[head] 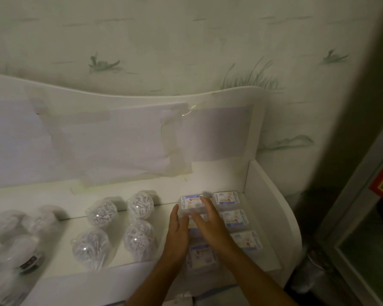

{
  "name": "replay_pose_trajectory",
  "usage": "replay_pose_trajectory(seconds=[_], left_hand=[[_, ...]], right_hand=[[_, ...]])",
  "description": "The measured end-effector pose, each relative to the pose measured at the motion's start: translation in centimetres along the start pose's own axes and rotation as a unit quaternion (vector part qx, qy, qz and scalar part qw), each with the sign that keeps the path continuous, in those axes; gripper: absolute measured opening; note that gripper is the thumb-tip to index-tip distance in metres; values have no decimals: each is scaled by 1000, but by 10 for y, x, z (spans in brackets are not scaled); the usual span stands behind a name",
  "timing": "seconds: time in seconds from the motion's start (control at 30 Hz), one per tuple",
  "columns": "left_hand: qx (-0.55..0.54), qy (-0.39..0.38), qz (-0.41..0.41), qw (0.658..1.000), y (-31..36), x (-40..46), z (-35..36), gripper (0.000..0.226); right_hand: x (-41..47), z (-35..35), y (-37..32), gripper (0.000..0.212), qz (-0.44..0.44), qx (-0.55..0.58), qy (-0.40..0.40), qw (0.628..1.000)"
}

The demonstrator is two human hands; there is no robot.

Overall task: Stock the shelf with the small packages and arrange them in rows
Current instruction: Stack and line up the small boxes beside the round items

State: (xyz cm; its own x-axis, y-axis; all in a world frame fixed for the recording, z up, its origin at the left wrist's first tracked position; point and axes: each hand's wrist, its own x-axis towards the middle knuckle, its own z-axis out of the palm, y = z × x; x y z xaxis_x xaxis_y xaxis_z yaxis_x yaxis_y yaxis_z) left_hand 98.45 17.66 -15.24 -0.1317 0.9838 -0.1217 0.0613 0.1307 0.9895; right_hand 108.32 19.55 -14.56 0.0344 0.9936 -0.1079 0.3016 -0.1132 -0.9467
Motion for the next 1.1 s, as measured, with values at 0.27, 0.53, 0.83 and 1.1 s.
replay_pose_trajectory(seconds=[0.27, 0.53, 0.83, 1.1], left_hand=[[19, 18, 42, 999, -1, 2, 2, 32], [71, 34, 57, 995, -5, 5, -11, 36], [69, 8, 91, 993, 11, -1, -14, 44], [163, -45, 189, 967, 30, -4, -2, 48]], right_hand=[[-4, 6, -1, 51, 24, 23, 22, 999], [-1, 21, 6, 48, -2, 50, 18, 999], [2, 9, -5, 30, -44, 15, 35, 998], [17, -60, -33, 30, -123, -209, -56, 969]])
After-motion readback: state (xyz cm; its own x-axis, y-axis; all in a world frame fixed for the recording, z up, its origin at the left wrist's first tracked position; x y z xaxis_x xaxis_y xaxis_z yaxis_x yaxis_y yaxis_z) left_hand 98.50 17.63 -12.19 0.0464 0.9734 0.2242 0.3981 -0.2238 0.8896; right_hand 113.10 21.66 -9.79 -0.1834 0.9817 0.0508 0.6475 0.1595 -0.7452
